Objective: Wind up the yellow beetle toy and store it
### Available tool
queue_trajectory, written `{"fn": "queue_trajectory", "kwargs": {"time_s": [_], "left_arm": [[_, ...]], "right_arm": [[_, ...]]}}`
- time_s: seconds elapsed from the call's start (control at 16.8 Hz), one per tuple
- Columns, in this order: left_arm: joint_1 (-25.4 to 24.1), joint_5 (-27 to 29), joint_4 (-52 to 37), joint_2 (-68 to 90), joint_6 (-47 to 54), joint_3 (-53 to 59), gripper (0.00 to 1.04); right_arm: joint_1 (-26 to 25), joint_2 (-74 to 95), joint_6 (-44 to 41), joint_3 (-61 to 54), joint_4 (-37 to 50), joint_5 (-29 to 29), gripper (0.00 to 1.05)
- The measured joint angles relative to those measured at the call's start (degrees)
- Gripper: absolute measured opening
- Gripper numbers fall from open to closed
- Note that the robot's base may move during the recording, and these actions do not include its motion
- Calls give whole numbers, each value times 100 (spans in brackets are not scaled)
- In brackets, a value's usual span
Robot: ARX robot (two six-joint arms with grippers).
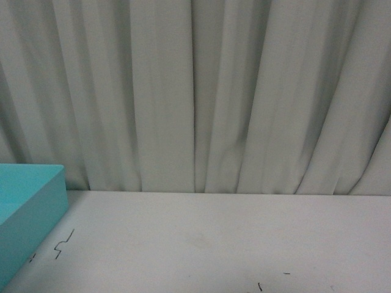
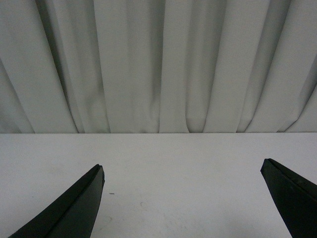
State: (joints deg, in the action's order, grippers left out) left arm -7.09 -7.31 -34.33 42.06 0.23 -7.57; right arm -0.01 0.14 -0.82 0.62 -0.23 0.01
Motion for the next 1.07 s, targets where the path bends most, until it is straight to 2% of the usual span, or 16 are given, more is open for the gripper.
{"fn": "queue_trajectory", "kwargs": {"time_s": [0.12,0.24,0.3,1.07], "left_arm": [[144,142,203,-350,0,190,2],[691,688,483,-817,-2,363,2],[750,649,603,-992,-2,409,2],[706,734,1475,-2267,-2,704,2]], "right_arm": [[0,0,0,0,0,0,98],[0,0,0,0,0,-2,98],[0,0,0,0,2,0,98],[0,0,0,0,2,0,98]]}}
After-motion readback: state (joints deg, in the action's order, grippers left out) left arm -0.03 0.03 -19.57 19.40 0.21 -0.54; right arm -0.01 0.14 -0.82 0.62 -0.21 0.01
